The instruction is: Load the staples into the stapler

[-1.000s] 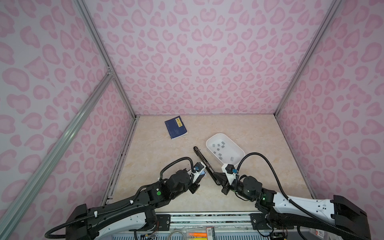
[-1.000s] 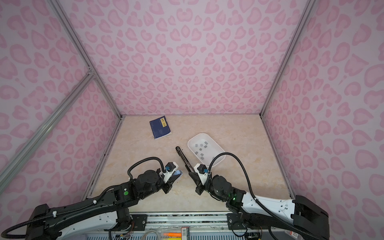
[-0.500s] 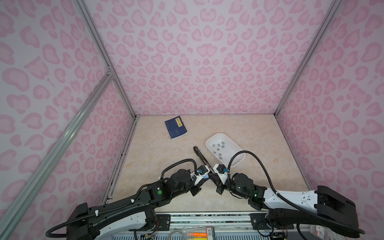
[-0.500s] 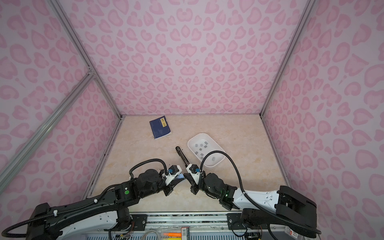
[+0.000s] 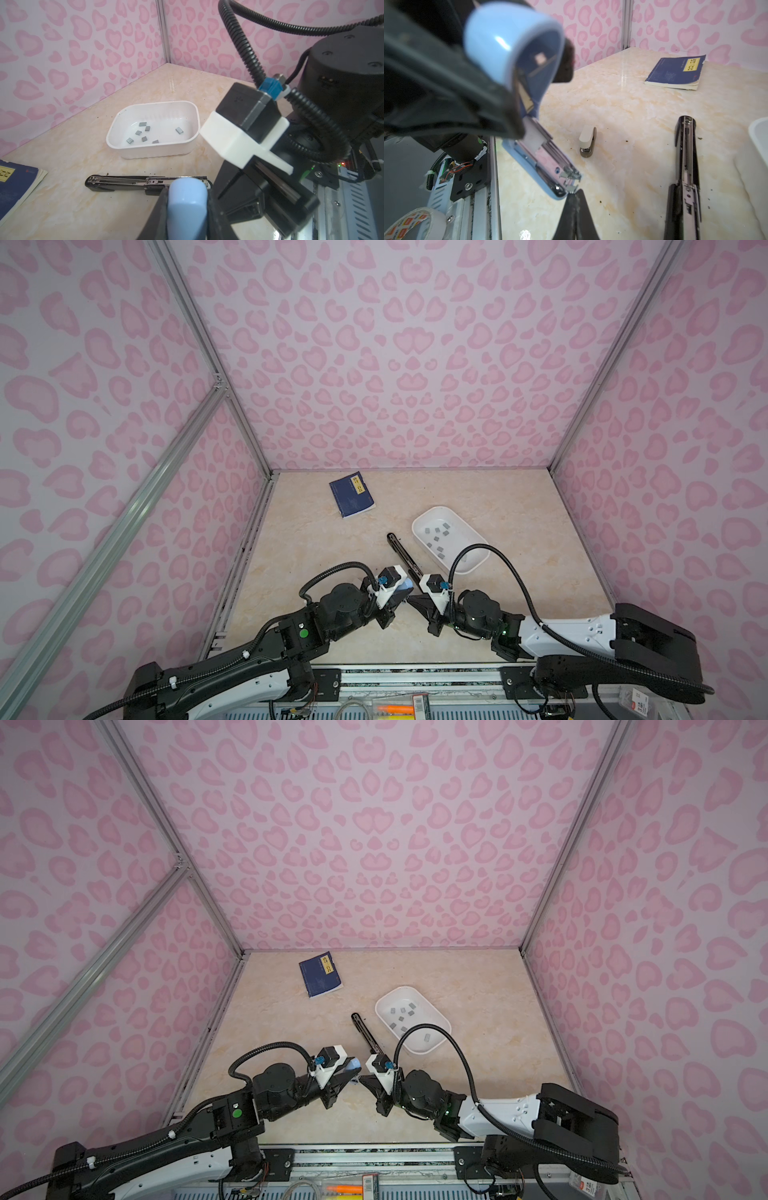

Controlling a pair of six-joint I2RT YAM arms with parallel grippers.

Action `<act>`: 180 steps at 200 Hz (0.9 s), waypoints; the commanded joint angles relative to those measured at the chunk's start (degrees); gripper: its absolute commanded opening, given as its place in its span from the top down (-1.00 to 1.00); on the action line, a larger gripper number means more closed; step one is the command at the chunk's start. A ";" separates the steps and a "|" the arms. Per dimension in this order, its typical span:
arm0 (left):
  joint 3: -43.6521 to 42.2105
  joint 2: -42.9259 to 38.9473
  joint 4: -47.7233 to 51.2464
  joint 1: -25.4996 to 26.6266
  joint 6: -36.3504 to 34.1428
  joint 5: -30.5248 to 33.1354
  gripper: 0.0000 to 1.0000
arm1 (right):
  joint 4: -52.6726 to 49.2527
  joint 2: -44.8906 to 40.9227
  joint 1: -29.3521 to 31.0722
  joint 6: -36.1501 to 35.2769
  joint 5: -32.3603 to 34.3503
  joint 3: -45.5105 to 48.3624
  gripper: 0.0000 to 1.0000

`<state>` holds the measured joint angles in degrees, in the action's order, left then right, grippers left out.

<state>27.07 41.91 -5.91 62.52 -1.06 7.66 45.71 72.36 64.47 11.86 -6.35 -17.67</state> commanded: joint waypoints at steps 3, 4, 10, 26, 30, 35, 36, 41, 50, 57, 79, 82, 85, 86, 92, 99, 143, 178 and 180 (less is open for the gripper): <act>-0.96 -1.17 -6.83 -0.03 1.15 2.00 0.92 | 5.88 0.28 0.56 0.82 -1.77 0.80 1.00; -0.92 -1.19 -6.88 -0.03 1.15 2.00 0.92 | 6.01 0.26 0.61 0.85 -1.75 0.84 1.00; -0.91 -1.24 -6.84 -0.03 1.20 2.09 0.92 | 6.54 0.22 0.66 0.97 -1.84 1.08 1.00; -1.07 -1.20 -7.10 -0.03 1.11 1.86 0.92 | 7.13 -0.26 0.68 0.98 -1.63 1.62 0.97; -1.13 -1.17 -7.03 -0.04 1.00 1.75 0.92 | 7.04 -0.44 0.66 0.91 -1.21 1.80 0.94; -1.09 -1.06 -6.98 -0.05 0.83 1.54 0.92 | 6.74 -0.73 0.66 0.67 -0.63 1.97 0.90; -1.07 -1.05 -6.95 -0.04 0.81 1.51 0.92 | 6.71 -0.82 0.66 0.65 -0.48 1.95 0.90; -1.01 -0.89 -6.84 -0.09 0.59 1.27 0.92 | 6.18 -1.10 0.62 0.35 0.16 2.21 0.86; -0.81 -0.62 -6.40 -0.03 -0.16 0.51 0.92 | 5.23 -1.84 0.42 -0.32 1.14 2.58 0.79; -0.63 -0.39 -5.97 -0.10 -0.79 -0.12 0.92 | 4.56 -2.58 0.12 -0.89 1.67 3.08 0.72; -0.66 -0.24 -5.56 -0.11 -2.72 -2.06 0.92 | 5.00 -6.08 -1.32 -2.74 -0.14 5.69 0.34; -0.74 -0.33 -5.66 -0.12 -2.98 -2.47 0.92 | 5.31 -6.66 -1.38 -3.10 -0.59 6.13 0.26; -0.78 -0.40 -5.66 -0.12 -3.25 -2.92 0.92 | 5.60 -7.46 -1.49 -3.65 -1.21 6.66 0.16; -0.83 -0.41 -5.68 -0.16 -3.33 -3.10 0.92 | 5.60 -7.46 -1.49 -3.65 -1.21 6.66 0.16; -0.88 -0.51 -5.68 -0.25 -3.90 -4.35 0.92 | 5.80 -8.87 -1.52 -4.54 -2.20 7.38 0.00; -1.02 -0.67 -5.69 -0.30 -4.56 -6.07 0.92 | 5.54 -10.06 -1.58 -5.19 -3.13 7.56 -0.14; -1.93 -2.01 -7.52 -0.73 -7.40 -18.60 0.92 | 4.53 -12.68 -2.15 -8.95 -9.48 6.16 -0.46; -1.25 -1.33 -7.52 -0.82 -7.90 -22.82 0.92 | 7.75 -10.07 -4.26 -8.67 -17.10 5.26 -0.47; -1.28 -1.25 -7.58 -0.82 -7.97 -23.03 0.92 | 7.95 -9.64 -4.29 -8.61 -17.64 5.16 -0.47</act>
<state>25.32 40.29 -10.33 61.82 -7.64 -9.87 50.15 60.60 60.86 3.88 -16.75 -11.70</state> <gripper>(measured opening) 0.272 0.741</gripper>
